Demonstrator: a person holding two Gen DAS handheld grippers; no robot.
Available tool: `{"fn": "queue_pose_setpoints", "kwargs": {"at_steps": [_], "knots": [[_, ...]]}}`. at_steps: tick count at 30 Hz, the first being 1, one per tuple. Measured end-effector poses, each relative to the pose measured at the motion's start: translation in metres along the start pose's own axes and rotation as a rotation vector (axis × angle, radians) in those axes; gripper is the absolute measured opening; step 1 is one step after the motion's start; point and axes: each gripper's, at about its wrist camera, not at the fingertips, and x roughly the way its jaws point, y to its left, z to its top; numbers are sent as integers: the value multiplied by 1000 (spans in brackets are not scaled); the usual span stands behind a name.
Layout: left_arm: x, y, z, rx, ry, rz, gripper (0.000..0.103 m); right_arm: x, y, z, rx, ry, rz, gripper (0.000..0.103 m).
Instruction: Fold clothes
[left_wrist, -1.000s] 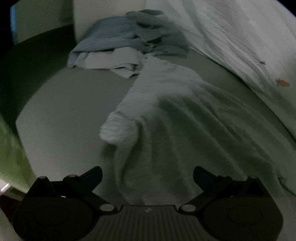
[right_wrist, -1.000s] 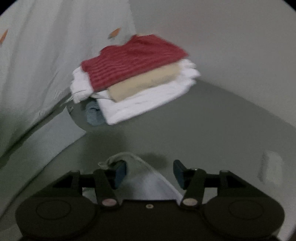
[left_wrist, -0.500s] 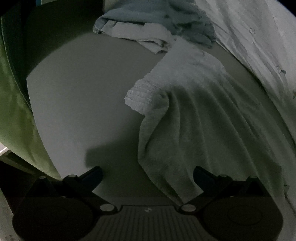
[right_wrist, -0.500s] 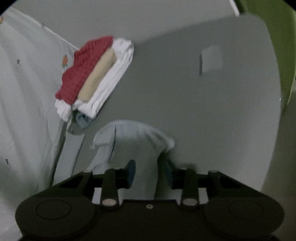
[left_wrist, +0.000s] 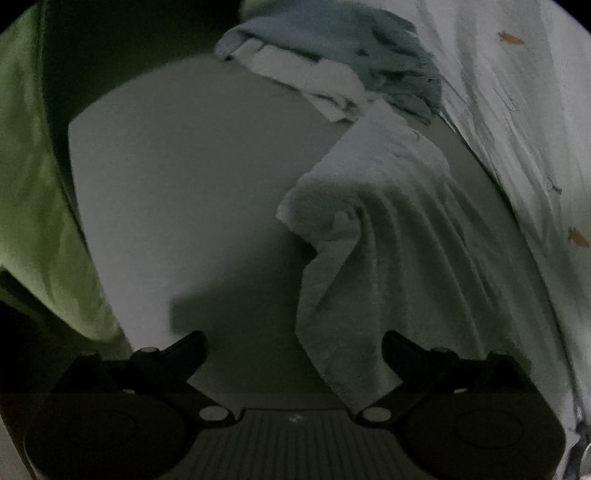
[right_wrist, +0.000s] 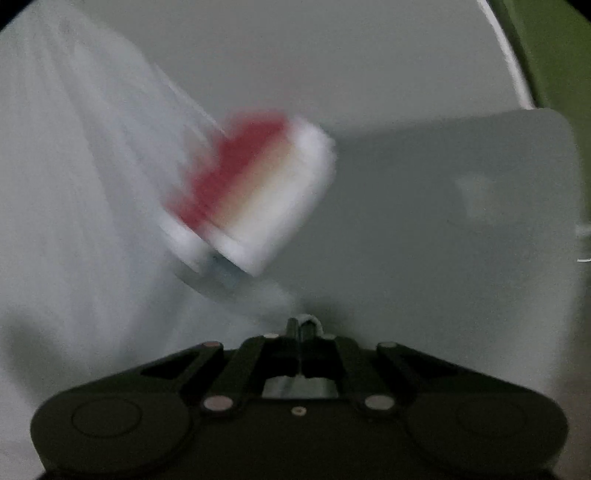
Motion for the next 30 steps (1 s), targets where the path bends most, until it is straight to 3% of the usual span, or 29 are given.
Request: {"fn": "queue_pose_setpoints", "kwargs": {"at_steps": [3, 7, 16, 20, 25, 26, 27, 28, 29, 30], "knots": [[-5, 6, 1, 6, -3, -3, 99, 13, -15, -19, 58, 70, -31, 4], [-12, 12, 3, 7, -29, -19, 99, 13, -26, -29, 126, 66, -61, 27], [-10, 24, 19, -50, -59, -39, 99, 14, -38, -30, 236, 53, -27, 35], [0, 25, 26, -95, -56, -88, 99, 15, -36, -31, 245, 53, -20, 40], [15, 2, 34, -22, -81, -45, 98, 20, -29, -30, 216, 47, -38, 40], [17, -4, 35, 12, -90, -45, 88, 23, -26, -28, 197, 54, -45, 30], [19, -9, 36, 33, -98, -40, 65, 27, -22, -27, 183, 66, -50, 22], [23, -12, 37, 41, -94, -39, 50, 31, -19, -25, 170, 79, -55, 9], [26, -15, 39, 47, -88, -41, 16, 33, -14, -24, 156, 83, -57, 4], [32, -17, 42, 32, -69, -59, 4, 34, -9, -21, 143, 71, -50, 4]]}}
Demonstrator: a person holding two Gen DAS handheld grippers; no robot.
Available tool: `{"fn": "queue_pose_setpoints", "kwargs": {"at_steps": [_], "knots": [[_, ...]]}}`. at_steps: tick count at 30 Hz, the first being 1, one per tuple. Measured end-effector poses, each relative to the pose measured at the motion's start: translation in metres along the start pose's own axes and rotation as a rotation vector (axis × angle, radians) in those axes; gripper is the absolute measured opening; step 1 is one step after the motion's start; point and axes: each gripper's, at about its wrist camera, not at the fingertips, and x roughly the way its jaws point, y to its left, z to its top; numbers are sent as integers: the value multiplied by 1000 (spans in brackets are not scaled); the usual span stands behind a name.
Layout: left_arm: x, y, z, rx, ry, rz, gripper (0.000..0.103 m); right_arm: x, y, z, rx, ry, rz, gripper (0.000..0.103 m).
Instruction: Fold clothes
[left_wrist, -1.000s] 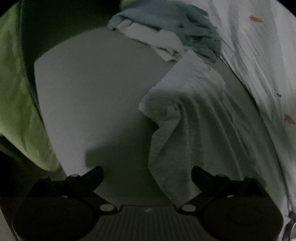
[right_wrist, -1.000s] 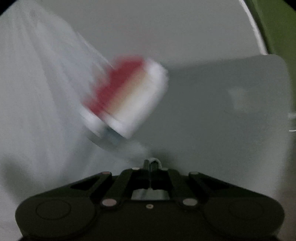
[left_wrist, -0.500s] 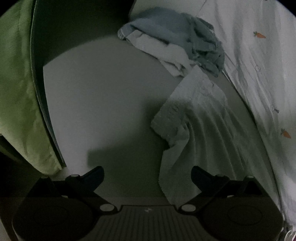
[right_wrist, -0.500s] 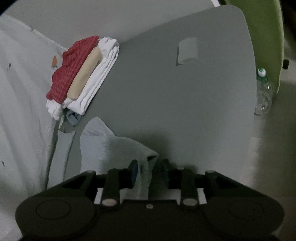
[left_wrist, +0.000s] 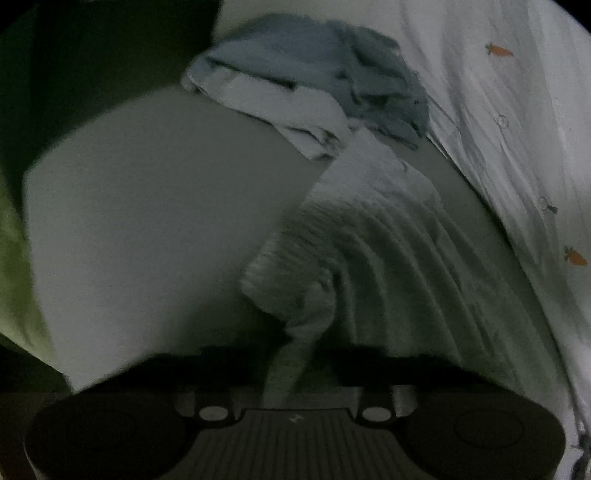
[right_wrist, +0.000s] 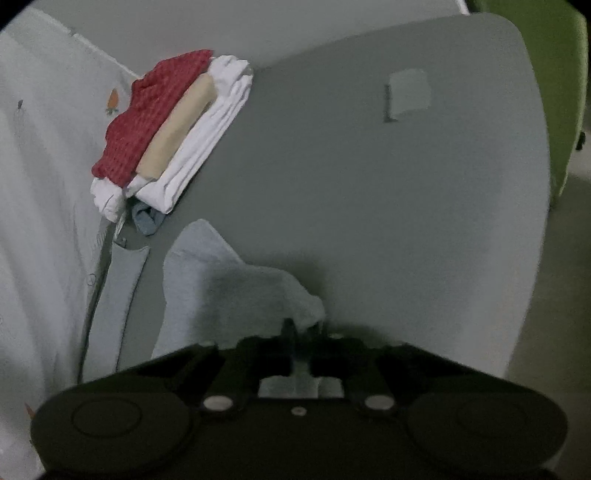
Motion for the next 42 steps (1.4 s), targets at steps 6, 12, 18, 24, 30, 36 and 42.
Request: {"fn": "queue_pose_setpoints", "kwargs": {"at_steps": [6, 12, 18, 24, 30, 36, 42], "knots": [[-15, -24, 36, -19, -111, -68, 1, -15, 54, 37, -50, -88, 150, 2], [-75, -63, 83, 80, -287, -213, 1, -67, 119, 68, -161, -225, 393, 2], [-105, -46, 73, 136, -332, -184, 1, -96, 90, 53, -164, -263, 380, 2], [-74, 20, 24, 65, -195, 21, 1, -55, 5, 8, -81, -99, 131, 2], [-58, 43, 6, 2, -140, 82, 1, -35, -37, -16, -3, -9, 44, 2], [-53, 36, 15, -28, -150, 67, 1, -40, -28, -11, -1, -20, 72, 2], [-67, 28, 24, -74, -189, -1, 1, -58, 5, 5, -2, -75, 190, 2]]}}
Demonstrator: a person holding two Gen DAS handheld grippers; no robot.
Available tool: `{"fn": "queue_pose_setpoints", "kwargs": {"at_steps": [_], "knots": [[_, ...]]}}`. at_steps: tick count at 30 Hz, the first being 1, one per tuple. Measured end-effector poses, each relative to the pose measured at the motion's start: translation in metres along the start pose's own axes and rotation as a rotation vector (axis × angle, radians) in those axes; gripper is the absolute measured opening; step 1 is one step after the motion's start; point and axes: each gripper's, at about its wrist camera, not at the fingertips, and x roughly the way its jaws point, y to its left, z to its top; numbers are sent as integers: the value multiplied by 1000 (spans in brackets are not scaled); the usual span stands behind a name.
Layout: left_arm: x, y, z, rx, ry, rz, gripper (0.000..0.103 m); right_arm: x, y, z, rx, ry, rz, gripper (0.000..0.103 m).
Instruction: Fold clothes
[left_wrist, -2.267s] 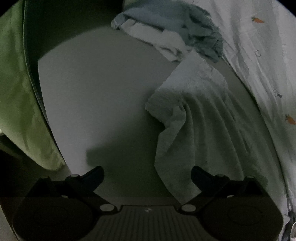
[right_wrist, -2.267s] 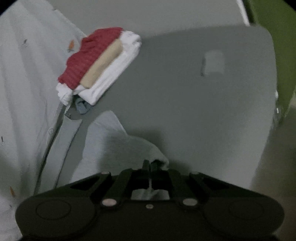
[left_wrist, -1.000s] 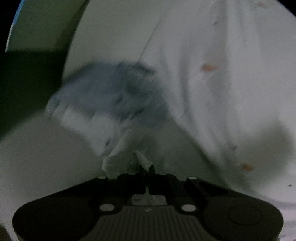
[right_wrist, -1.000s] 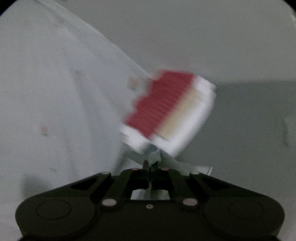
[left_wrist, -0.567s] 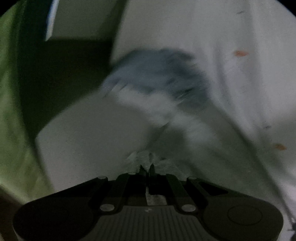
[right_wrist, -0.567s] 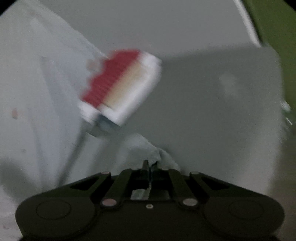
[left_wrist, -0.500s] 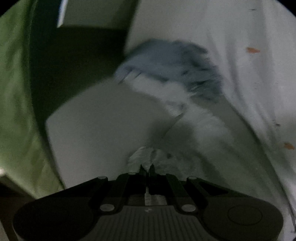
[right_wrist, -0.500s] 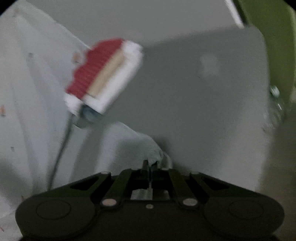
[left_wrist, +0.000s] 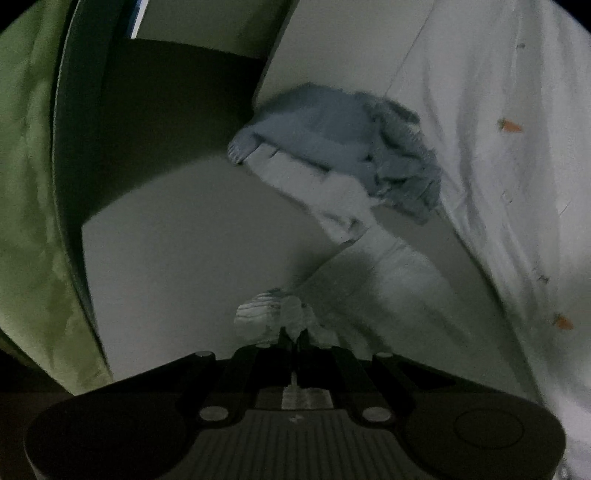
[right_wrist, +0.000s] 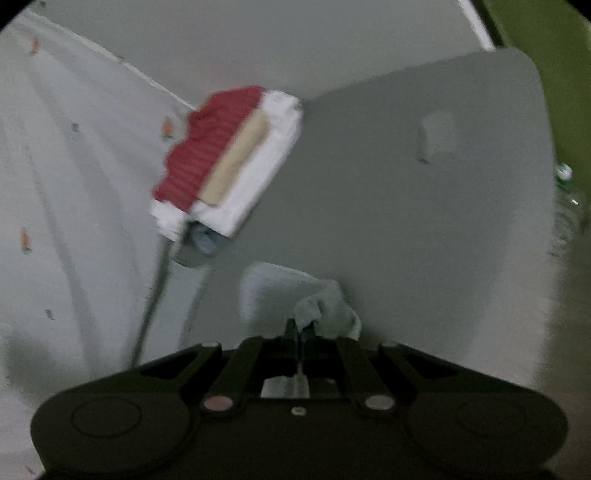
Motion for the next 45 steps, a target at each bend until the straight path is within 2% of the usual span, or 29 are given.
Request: {"fn": "queue_pose_setpoints", "kwargs": {"at_steps": [4, 7, 11, 15, 17, 21, 26, 31, 35, 38, 45], "knots": [[-16, -16, 10, -20, -46, -49, 1, -3, 31, 15, 18, -43, 116, 2], [-26, -25, 15, -53, -75, -82, 1, -2, 55, 23, -27, -69, 188, 2], [-21, -34, 18, -51, -75, -54, 1, 17, 68, 27, -77, -53, 125, 2], [-20, -62, 25, 41, -122, -77, 1, 30, 95, 32, -145, -85, 152, 2], [-13, -75, 31, 40, -134, -82, 1, 42, 111, 35, -165, -97, 175, 2], [14, -98, 44, 62, -133, -54, 1, 80, 140, 40, -163, -91, 166, 2], [48, -118, 59, 1, -124, -34, 1, 122, 181, 43, -181, -75, 172, 2], [88, -147, 71, 15, -115, -8, 1, 170, 221, 50, -218, -65, 145, 2], [117, -156, 80, -24, -106, -4, 1, 204, 249, 51, -223, -56, 136, 2], [136, -164, 86, -9, -107, 17, 1, 227, 272, 47, -264, -49, 139, 2], [173, -179, 89, -28, -114, 38, 1, 307, 314, 37, -356, 12, 105, 2]]}}
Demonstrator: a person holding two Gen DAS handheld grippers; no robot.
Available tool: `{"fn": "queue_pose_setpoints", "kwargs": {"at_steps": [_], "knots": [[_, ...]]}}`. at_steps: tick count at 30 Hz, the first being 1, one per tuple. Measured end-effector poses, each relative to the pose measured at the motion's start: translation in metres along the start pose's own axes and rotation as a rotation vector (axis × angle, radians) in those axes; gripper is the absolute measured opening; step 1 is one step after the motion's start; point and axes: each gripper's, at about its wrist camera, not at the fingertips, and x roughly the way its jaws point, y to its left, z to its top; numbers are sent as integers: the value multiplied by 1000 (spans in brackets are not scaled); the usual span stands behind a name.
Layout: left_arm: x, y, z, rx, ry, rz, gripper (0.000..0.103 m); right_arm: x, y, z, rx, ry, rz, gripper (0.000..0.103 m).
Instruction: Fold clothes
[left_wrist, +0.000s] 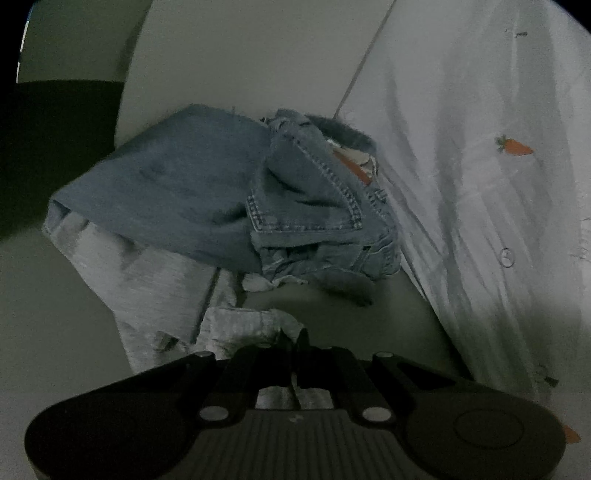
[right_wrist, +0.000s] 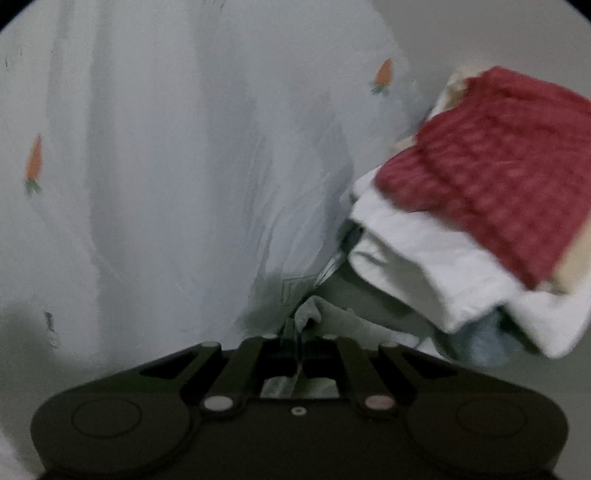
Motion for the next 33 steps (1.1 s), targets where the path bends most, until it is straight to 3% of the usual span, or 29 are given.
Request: {"fn": "queue_pose_setpoints", "kwargs": {"at_steps": [9, 10, 11, 12, 13, 14, 15, 17, 21, 26, 30, 33], "knots": [[59, -31, -5, 76, 16, 21, 3, 107, 27, -9, -56, 81, -32, 4], [66, -36, -6, 113, 19, 43, 6, 118, 30, -12, -70, 96, -43, 10], [72, -42, -8, 160, 17, 92, 10, 124, 32, -14, -85, 103, -54, 24], [77, -47, -10, 202, 14, 135, 10, 121, 34, -15, -105, 96, -66, 32], [75, -48, -11, 196, 9, 126, 12, 117, 37, -17, -124, 90, -77, 45], [72, -49, -12, 190, 3, 115, 21, 111, 38, -19, -143, 79, -83, 52], [66, -48, -15, 172, -14, 93, 32, 98, 36, -21, -160, 58, -77, 54], [56, -50, -20, 177, -31, 72, 40, 72, 27, -26, -197, 31, -106, 55], [35, -62, -38, 246, 18, 1, 41, 33, -9, -42, -235, 31, -219, 55], [20, -74, -74, 315, 118, -74, 48, 16, -55, -65, -144, 82, -274, 47], [23, -78, -101, 356, 208, -65, 48, 21, -64, -77, -112, 104, -292, 47], [26, -76, -112, 332, 241, -69, 48, 31, -64, -80, -85, 94, -289, 50]]}}
